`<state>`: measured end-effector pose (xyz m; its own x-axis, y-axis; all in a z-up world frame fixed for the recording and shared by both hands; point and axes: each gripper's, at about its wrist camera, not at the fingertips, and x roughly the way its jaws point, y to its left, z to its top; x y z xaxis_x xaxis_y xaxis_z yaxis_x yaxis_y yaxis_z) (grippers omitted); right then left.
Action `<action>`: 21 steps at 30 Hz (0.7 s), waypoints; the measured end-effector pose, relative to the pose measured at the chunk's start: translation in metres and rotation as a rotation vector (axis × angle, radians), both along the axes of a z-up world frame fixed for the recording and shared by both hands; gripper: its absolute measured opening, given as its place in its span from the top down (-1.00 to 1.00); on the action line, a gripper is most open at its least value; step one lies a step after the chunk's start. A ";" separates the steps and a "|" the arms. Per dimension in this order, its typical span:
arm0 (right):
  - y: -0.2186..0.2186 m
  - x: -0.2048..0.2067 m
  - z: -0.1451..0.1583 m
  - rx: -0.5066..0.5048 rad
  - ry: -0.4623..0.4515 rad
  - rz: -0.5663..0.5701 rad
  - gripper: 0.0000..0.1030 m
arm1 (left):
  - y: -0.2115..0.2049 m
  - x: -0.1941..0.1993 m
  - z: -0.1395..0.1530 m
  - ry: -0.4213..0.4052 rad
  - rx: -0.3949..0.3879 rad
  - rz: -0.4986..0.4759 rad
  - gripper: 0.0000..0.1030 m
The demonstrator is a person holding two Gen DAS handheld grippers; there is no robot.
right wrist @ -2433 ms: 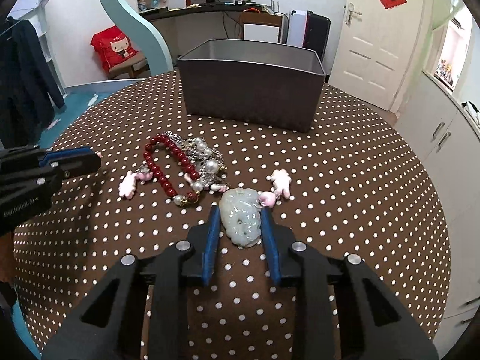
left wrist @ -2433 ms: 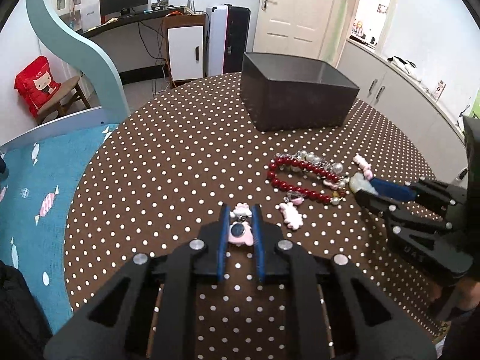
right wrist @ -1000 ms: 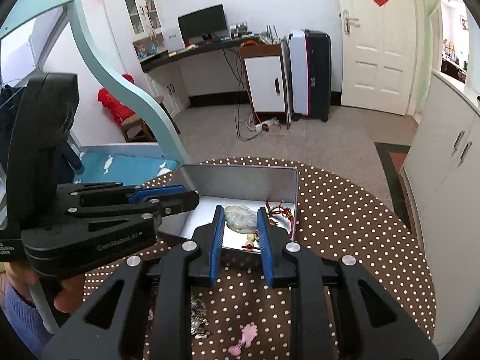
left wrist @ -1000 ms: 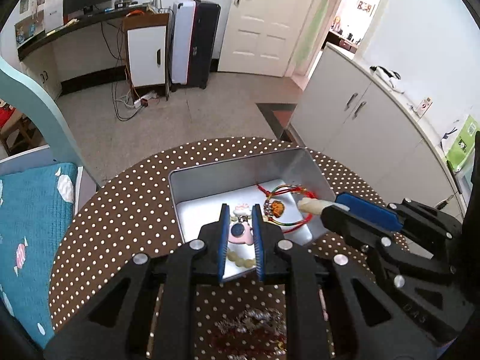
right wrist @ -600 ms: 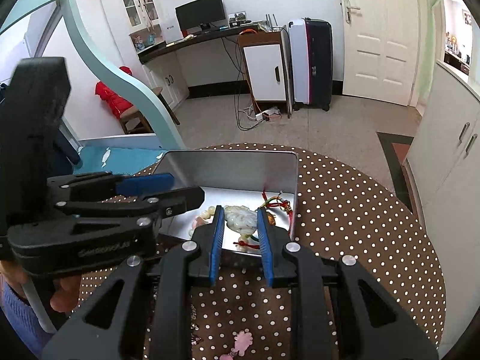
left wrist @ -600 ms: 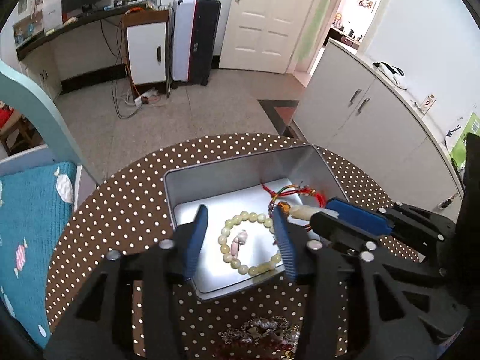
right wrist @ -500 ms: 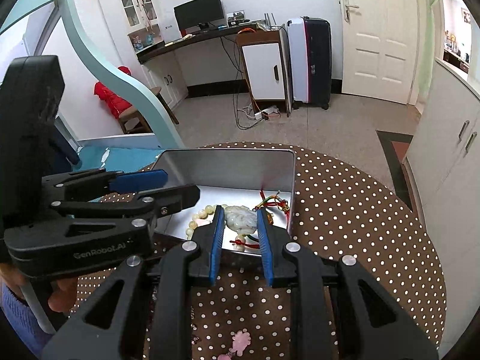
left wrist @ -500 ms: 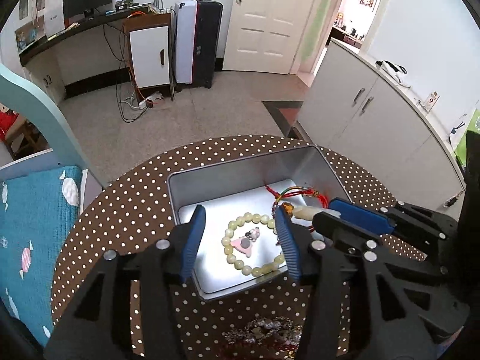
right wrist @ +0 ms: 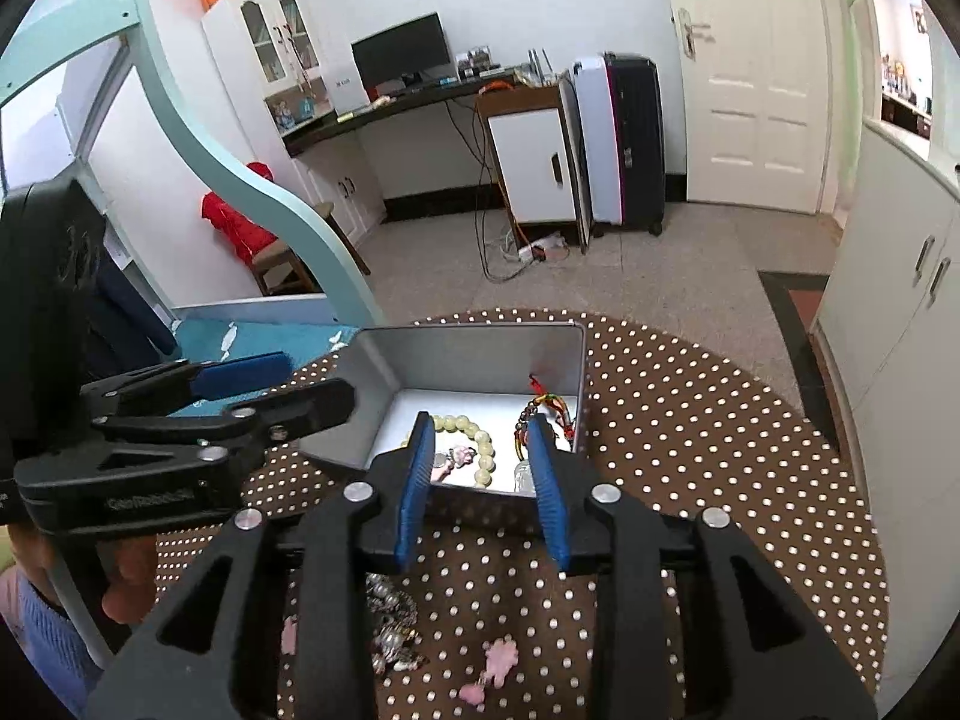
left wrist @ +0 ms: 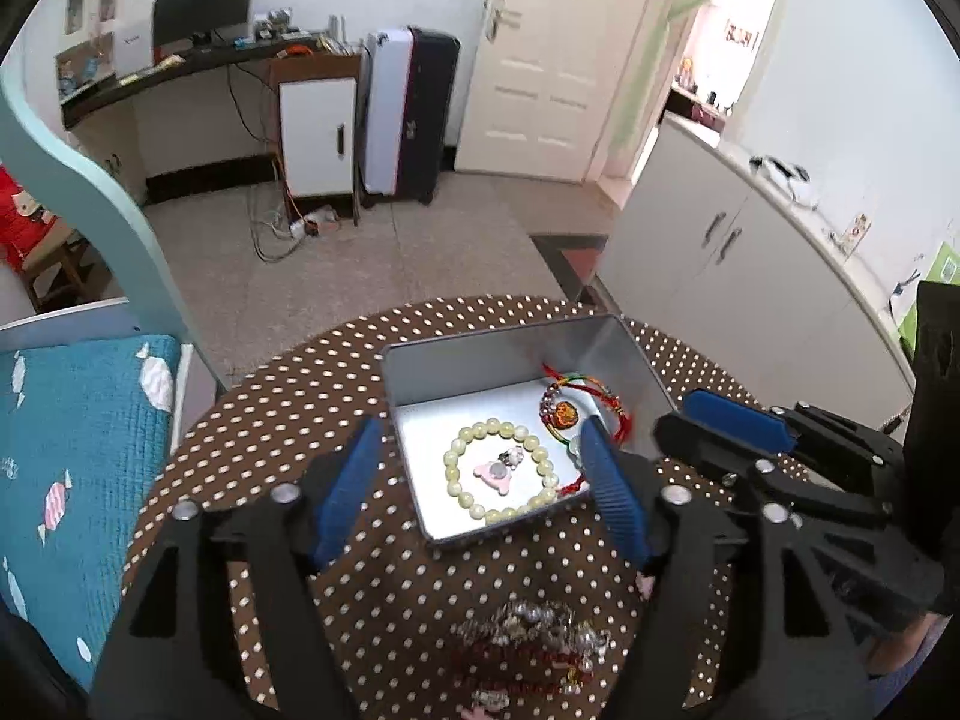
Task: Organize jewelry
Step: 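Carry the charm and jade pendant into the gray box and release both, then grasp a small white charm with the left gripper while the right grasps another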
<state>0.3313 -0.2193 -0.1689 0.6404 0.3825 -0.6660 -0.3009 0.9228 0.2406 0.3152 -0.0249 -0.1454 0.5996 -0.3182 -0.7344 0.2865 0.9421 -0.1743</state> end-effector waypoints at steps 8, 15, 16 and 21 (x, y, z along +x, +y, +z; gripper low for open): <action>-0.013 -0.055 0.016 -0.035 -0.081 -0.023 0.23 | 0.038 -0.065 0.008 -0.091 0.034 0.087 -0.47; -0.018 -0.094 -0.007 -0.079 -0.063 -0.053 0.16 | 0.053 -0.108 -0.020 -0.063 0.068 0.150 -0.47; -0.019 -0.098 -0.012 -0.078 -0.053 -0.057 0.16 | 0.053 -0.112 -0.025 -0.054 0.067 0.150 -0.47; -0.016 -0.108 -0.033 -0.085 0.000 -0.062 0.16 | 0.048 -0.122 -0.055 0.016 0.071 0.142 -0.47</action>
